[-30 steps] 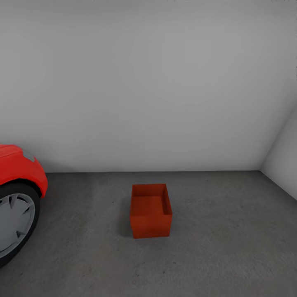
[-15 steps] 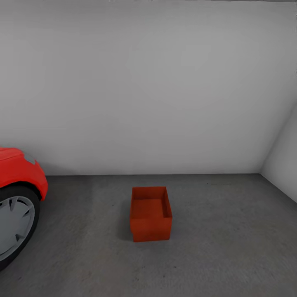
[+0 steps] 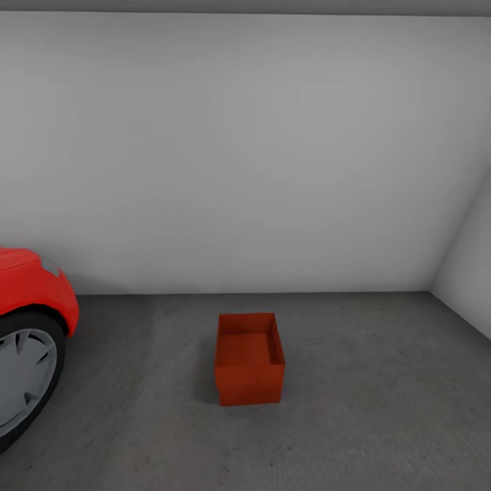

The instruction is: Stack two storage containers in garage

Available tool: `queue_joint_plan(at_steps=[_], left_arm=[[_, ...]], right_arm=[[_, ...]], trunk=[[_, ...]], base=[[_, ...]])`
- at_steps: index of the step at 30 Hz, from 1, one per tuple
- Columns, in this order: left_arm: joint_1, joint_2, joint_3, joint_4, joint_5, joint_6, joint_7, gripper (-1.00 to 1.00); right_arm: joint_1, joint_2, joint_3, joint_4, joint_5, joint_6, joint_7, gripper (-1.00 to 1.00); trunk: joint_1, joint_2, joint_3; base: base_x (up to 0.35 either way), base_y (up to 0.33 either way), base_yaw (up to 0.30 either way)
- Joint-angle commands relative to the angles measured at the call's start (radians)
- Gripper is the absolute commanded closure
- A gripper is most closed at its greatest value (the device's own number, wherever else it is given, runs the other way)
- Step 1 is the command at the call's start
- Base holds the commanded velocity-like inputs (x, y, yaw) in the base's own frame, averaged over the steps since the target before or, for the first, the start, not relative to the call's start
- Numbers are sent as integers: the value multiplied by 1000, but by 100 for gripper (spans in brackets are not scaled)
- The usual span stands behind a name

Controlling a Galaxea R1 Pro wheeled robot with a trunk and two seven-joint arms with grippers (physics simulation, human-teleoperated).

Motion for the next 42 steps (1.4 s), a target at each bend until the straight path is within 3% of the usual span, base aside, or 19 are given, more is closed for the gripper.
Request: queue_joint_plan(at_steps=[1,20,23,25,27,29,32,35,42], left_arm=[[-1,0,-9,0,7,-2,2,-100],[-1,-1,-6,-1,11,-2,2,-100],[-1,-15,-4,-3,12,-2,1,-100],[-1,-41,-5,-2,10,-2,1,-100],[-1,-90,-9,2,15,-2,1,-100],[2,-104,-9,6,19,3,1,-100],[24,-104,-9,7,21,5,1,-100],[58,-80,-9,7,22,2,1,-100],[69,-66,-10,5,17,-2,1,-100]], right_arm=[[-2,0,8,3,-10,-6,1,-100],[-1,-1,8,3,-12,-5,-1,-100],[-1,-1,8,3,-14,-5,-5,-100],[-2,0,8,3,-14,-6,-8,-100],[-2,0,7,3,-16,-6,-11,-100],[-2,-1,7,3,-16,-6,-11,-100],[-2,-2,6,3,-16,-6,-12,-100],[-2,-4,5,3,-17,-7,-13,-100],[-2,-12,6,2,-16,-7,-15,-100]], trunk=[[0,-2,0],[0,-2,31],[0,-2,35],[0,-2,39],[0,-2,42],[0,-2,45],[0,-2,50],[0,-2,55],[0,-2,61]], base=[[0,0,0],[0,0,0],[0,0,0],[0,0,0],[0,0,0],[0,0,0],[0,0,0],[0,0,0],[0,0,0]])
